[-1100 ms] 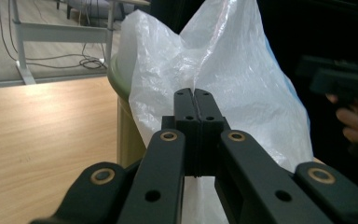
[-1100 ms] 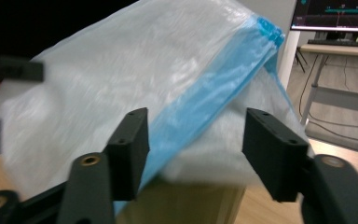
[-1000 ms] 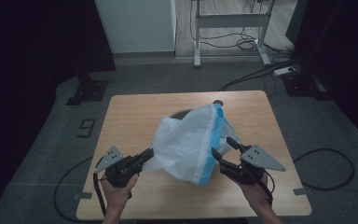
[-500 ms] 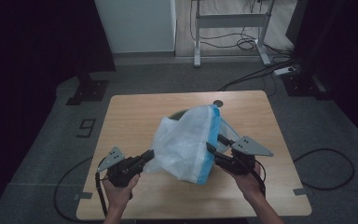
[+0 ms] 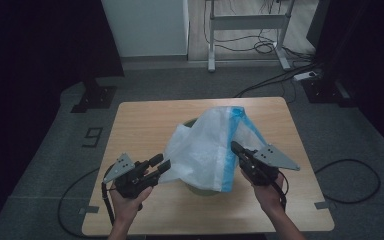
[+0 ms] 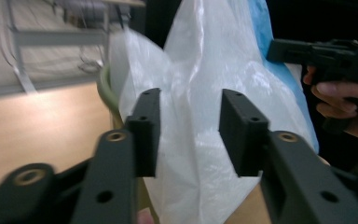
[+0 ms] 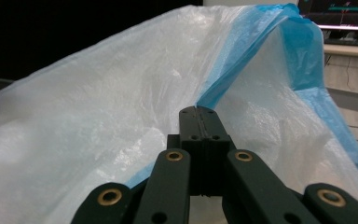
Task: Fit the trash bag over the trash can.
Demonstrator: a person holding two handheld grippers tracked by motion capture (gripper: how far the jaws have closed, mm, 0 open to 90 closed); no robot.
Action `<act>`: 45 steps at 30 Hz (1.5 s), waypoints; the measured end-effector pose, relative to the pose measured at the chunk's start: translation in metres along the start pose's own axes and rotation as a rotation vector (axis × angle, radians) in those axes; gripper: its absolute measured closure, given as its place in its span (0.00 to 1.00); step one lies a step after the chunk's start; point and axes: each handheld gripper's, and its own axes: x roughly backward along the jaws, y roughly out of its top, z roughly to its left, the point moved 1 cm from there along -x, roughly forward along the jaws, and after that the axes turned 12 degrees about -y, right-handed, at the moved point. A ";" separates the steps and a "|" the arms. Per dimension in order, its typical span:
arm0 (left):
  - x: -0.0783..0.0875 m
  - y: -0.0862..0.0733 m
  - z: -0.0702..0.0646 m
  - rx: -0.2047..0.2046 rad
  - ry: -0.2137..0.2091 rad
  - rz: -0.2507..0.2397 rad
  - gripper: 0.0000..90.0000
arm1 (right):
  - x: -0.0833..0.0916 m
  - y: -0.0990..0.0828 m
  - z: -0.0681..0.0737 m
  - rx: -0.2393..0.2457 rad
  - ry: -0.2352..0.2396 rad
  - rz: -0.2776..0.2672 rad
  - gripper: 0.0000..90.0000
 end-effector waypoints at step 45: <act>-0.065 -0.004 -0.045 -0.123 -0.084 0.239 0.88 | 0.007 -0.014 0.010 -0.014 0.069 0.030 0.96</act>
